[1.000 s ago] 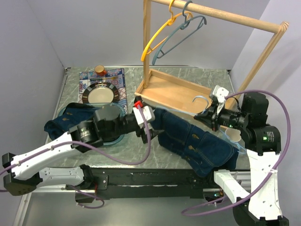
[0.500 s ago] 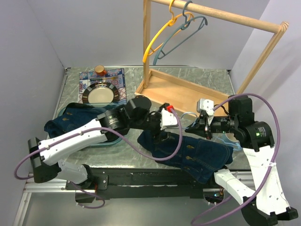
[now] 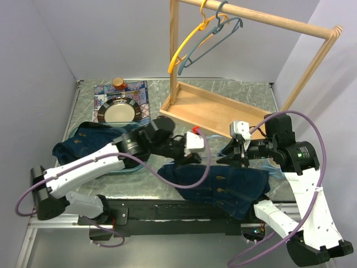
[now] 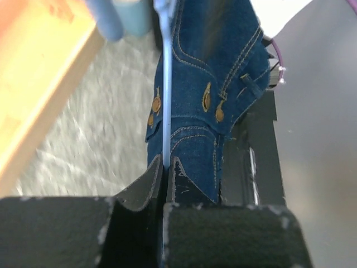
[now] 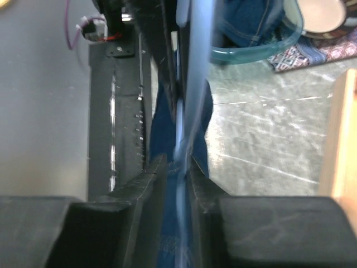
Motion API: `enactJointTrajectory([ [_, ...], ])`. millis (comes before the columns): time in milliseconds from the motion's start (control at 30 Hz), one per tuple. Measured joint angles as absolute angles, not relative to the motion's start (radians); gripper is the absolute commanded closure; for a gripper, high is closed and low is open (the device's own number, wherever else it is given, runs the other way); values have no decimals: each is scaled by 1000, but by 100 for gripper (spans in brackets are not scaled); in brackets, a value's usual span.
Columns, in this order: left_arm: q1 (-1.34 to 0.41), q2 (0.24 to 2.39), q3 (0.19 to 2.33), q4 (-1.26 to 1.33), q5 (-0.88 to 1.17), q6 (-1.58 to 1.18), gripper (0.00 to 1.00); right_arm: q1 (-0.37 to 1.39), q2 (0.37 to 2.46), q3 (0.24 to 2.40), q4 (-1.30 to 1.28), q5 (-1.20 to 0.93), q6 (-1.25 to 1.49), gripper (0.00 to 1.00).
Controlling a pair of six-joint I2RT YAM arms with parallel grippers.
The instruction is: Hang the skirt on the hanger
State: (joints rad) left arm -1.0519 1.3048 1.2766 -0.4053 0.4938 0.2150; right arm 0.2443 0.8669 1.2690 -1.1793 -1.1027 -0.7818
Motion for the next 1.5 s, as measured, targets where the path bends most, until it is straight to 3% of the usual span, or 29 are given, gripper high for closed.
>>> enactJointTrajectory([
  [167, -933, 1168, 1156, -411, 563, 161, 99, 244, 865, 1252, -1176, -1106, -814, 45],
  [367, -833, 1036, 1076, -423, 606, 115, 99, 245, 878, 1203, -1229, -1114, -852, 44],
  [600, -821, 1010, 1064, -403, 632, 81, 99, 249, 976, 1197, -1268, -1153, -881, 40],
  [767, -820, 1005, 1064, -400, 640, 75, 99, 249, 1056, 1327, -1316, -1122, -910, 30],
  [900, -818, 997, 1064, -401, 648, 62, 99, 249, 1046, 1456, -1319, -1101, -938, 23],
  [1067, -818, 981, 1042, -365, 682, 36, 99, 265, 1013, 1402, -1311, -1105, -959, 22],
  [1167, -818, 967, 1030, -344, 697, 11, 99, 299, 1038, 1339, -1303, -1108, -971, 27],
  [1267, -818, 949, 1018, -327, 709, -13, 99, 331, 1089, 1307, -1291, -1111, -989, 48],
  [1300, -818, 944, 1016, -323, 710, -19, 99, 342, 1111, 1298, -1286, -1110, -992, 69],
  [1333, -818, 938, 1013, -315, 711, -23, 99, 353, 1128, 1289, -1281, -1108, -994, 100],
  [1433, -817, 924, 1000, -288, 707, -41, 99, 377, 1139, 1276, -1283, -1116, -1000, 100],
  [1467, -815, 922, 995, -282, 708, -46, 95, 380, 1134, 1275, -1287, -1116, -1000, 100],
  [1500, -815, 920, 989, -273, 705, -50, 84, 383, 1127, 1277, -1298, -1115, -996, 100],
])
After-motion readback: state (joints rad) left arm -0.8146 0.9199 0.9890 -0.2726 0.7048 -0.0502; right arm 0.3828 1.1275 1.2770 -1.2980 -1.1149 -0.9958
